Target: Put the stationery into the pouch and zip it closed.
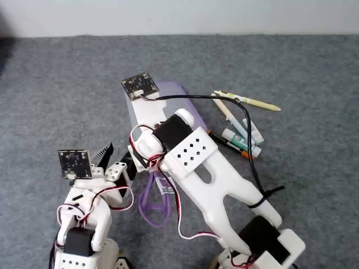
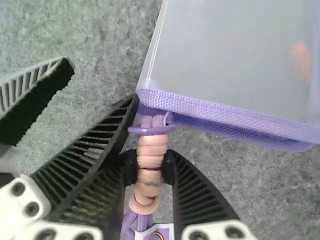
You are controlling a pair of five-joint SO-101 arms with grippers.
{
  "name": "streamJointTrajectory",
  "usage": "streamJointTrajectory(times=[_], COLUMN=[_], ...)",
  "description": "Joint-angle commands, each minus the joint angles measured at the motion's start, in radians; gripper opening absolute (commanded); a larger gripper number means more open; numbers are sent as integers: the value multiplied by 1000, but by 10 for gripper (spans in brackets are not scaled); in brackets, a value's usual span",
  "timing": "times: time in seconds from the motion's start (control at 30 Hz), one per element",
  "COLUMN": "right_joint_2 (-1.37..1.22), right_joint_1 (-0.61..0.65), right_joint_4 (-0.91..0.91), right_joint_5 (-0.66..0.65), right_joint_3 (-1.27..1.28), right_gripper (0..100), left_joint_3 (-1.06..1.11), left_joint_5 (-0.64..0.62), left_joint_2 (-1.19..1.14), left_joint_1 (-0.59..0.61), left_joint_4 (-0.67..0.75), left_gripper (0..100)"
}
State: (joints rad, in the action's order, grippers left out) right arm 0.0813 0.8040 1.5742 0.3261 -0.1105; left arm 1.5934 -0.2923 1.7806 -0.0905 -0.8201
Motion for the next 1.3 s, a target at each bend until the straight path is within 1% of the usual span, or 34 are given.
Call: streamJointTrajectory(times=[0.0, 0.27, 0.4, 0.53, 0.7, 0.8, 1.0, 1.2, 1.27], right_joint_2=[45, 45, 45, 42, 45, 45, 45, 45, 45], right_joint_1=[22, 15, -4, -5, -4, -4, -4, 18, 31], right_joint_4=[-31, -47, -88, -87, -84, -82, -71, -10, -4], right_joint_5=[-12, -55, -77, -83, -83, -84, -106, -114, -114], right_joint_3=[-46, -46, -46, -46, -46, -41, -41, -41, -41], right_gripper=[8, 8, 8, 8, 8, 8, 8, 8, 8], left_joint_3=[-12, -64, -104, -136, -142, -124, -81, -47, -42], left_joint_5=[-2, 2, 58, 66, 61, 61, 64, 64, 66], left_joint_2=[-11, -11, -11, -11, -14, -15, -15, -15, -15], left_joint_1=[-35, -38, -38, -40, -94, -94, -5, 0, 0], left_joint_4=[-26, -114, -160, -158, -106, -58, 12, 91, 94], left_gripper=[213, 213, 213, 213, 213, 213, 213, 212, 190])
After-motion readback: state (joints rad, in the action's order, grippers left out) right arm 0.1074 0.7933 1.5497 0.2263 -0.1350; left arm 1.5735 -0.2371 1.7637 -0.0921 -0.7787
